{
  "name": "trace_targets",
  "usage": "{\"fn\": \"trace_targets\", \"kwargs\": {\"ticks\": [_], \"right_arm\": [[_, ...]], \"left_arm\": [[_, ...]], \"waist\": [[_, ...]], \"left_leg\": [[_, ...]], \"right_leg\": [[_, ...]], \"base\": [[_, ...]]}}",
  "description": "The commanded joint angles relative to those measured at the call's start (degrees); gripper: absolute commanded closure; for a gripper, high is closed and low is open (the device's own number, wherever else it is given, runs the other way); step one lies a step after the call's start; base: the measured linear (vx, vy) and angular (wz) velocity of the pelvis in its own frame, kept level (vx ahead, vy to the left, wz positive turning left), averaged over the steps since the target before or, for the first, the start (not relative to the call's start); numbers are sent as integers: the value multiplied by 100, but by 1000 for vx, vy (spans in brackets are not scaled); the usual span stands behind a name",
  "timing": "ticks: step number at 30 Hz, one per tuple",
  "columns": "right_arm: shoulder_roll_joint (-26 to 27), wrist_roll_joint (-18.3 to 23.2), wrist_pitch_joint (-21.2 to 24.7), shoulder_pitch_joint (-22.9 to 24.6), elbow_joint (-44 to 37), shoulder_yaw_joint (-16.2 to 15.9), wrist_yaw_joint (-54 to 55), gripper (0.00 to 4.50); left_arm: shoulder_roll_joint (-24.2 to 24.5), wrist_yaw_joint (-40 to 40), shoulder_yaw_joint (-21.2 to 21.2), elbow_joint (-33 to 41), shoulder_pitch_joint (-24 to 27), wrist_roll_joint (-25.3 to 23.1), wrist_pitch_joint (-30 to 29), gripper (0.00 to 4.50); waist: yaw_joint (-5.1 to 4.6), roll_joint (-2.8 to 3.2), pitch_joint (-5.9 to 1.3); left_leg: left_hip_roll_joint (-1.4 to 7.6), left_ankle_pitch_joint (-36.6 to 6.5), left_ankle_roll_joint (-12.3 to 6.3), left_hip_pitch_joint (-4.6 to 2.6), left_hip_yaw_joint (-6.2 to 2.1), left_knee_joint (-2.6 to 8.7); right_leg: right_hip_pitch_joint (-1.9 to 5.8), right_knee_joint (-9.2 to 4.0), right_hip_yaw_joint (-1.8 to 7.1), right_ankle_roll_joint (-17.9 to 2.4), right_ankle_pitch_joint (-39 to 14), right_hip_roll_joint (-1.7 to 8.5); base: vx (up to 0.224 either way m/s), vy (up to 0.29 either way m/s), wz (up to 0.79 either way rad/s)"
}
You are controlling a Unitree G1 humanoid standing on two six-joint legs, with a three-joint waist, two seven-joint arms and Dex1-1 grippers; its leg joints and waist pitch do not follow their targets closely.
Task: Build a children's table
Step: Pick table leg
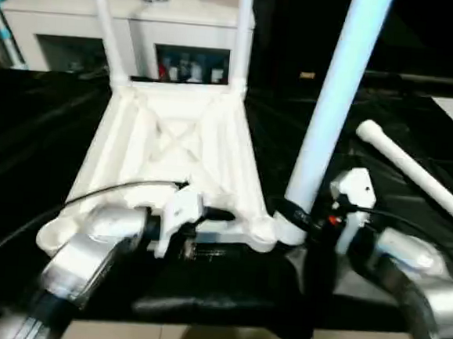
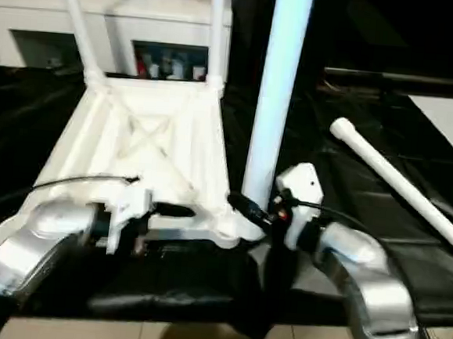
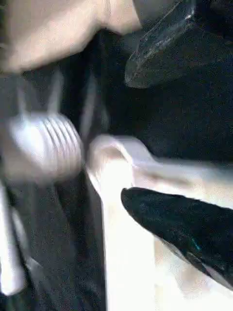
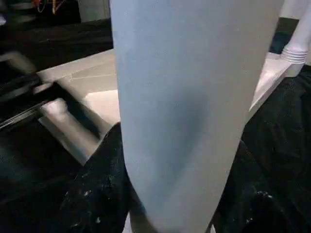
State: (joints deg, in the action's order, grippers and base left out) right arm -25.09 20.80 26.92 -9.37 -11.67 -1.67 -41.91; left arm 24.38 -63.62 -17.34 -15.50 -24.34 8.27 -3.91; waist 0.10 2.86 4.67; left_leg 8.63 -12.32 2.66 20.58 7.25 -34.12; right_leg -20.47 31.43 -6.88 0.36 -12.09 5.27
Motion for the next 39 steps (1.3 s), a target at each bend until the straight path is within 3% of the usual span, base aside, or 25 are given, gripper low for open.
{"fn": "trace_targets", "kwargs": {"ticks": [1,2,3,4,5,6,7,8,9,10,11,13,15,18,23,25,26,30,32,39], "right_arm": [[-81,127,88,-44,-118,112,-91,264],[-148,116,96,-9,-134,84,-148,264],[-210,99,75,16,-117,46,-181,264],[-233,91,63,30,-100,31,-176,264],[-217,70,54,24,-78,23,-147,264],[-217,70,54,24,-78,23,-147,264],[-192,64,52,15,-76,23,-142,264],[-149,23,36,11,-64,13,-96,264],[-140,10,26,11,-54,10,-81,264],[-122,-13,8,10,-38,5,-55,264],[-108,-36,-11,6,-17,-2,-28,264],[-76,-23,-5,3,-26,-13,-2,264],[-59,-5,8,4,-37,-21,9,264],[-59,-5,-8,-9,-15,-46,27,264],[-63,-52,-18,-48,17,-77,11,264],[-74,-60,-20,-57,20,-82,5,264],[-96,-72,-21,-76,30,-74,15,264],[-132,-68,-6,-106,36,-30,25,264],[-137,-64,2,-105,26,-23,26,264],[-126,-92,1,-101,2,-15,78,264]], "left_arm": [[1,-163,-97,-292,-211,-82,139,102],[53,-215,-178,-517,-373,-136,177,121],[130,-358,-268,-706,-508,-110,139,120],[199,-472,-339,-824,-596,-91,28,123],[240,-617,-395,-1078,-729,-173,31,135],[240,-617,-395,-1078,-729,-173,31,135],[224,-700,-386,-1185,-773,-190,-1,164],[199,-715,-386,-1344,-828,-276,56,168],[192,-684,-394,-1399,-846,-327,91,169],[181,-629,-408,-1496,-879,-415,155,190],[165,-569,-424,-1622,-924,-517,245,190],[20,-335,-344,-2075,-1106,-675,555,214],[-97,-112,-290,-2375,-1271,-699,788,218],[-152,-181,-316,-2558,-1399,-626,870,247],[-270,-357,-379,-2933,-1555,-754,1066,267],[-307,-398,-403,-3074,-1601,-818,1157,296],[-375,-469,-410,-3314,-1686,-852,1258,298],[-452,-486,-421,-3588,-1824,-893,1364,335],[-471,-497,-418,-3637,-1854,-894,1372,357],[-614,-571,-464,-4011,-1996,-1048,1522,414]], "waist": [[25,48,-256],[310,241,-232],[514,110,-306],[246,-388,-424],[373,-169,-387],[446,-236,-379],[519,-161,-359],[492,25,-543],[438,39,-586],[406,54,-617],[410,64,-615],[442,73,-597],[470,69,-575],[456,61,-583],[452,40,-552],[458,33,-542],[464,71,-542],[455,48,-553],[462,66,-551],[448,72,-536]], "left_leg": [[543,-4307,366,-2,-215,900],[649,-4936,534,502,-93,1407],[491,-4193,386,206,288,1308],[327,-3069,198,-173,151,649],[-101,25,-139,-74,-249,-583],[-103,96,-146,205,-264,-413],[61,-64,-59,165,-250,-160],[335,-168,-80,-204,-168,214],[364,-222,-142,-253,-114,228],[328,-196,-273,-96,-32,216],[320,-134,-329,-9,-18,216],[305,-369,-403,41,38,205],[326,-688,-240,60,57,244],[371,-623,-165,73,36,291],[342,-733,-150,72,71,287],[345,-743,-140,73,76,293],[345,-770,-110,69,73,296],[358,-735,-95,74,68,300],[359,-747,-105,75,70,295],[359,-888,-66,64,66,313]], "right_leg": [[363,-99,89,-281,-2654,241],[736,935,171,-343,-1547,59],[367,968,478,-294,-1614,-32],[93,383,770,-34,-2979,225],[-139,-566,1256,-229,-5932,777],[158,-408,1209,-217,-5480,681],[148,-308,1090,-284,-4880,640],[-104,116,800,-753,-1495,126],[-116,160,757,-1008,-699,98],[22,207,747,-1386,198,161],[75,213,735,-1498,416,200],[80,145,721,-1548,321,228],[125,77,712,-1423,-375,265],[127,90,696,-1345,-338,261],[111,21,720,-1254,-716,281],[106,-2,722,-1200,-867,278],[104,-13,722,-1157,-983,279],[114,7,723,-1197,-739,271],[114,11,723,-1253,-690,286],[123,-26,723,-1233,-914,282]], "base": [[-90,13,-2],[-90,13,-2],[-60,-48,13],[5,-138,17],[5,-138,17],[67,-106,-15],[89,-25,-7],[89,-25,-7],[-5,-41,28],[-12,-35,19],[-12,-35,19],[0,0,0],[0,0,0],[0,0,0],[0,0,0],[0,0,0],[0,0,0],[0,0,0],[0,0,0],[0,0,0]]}}
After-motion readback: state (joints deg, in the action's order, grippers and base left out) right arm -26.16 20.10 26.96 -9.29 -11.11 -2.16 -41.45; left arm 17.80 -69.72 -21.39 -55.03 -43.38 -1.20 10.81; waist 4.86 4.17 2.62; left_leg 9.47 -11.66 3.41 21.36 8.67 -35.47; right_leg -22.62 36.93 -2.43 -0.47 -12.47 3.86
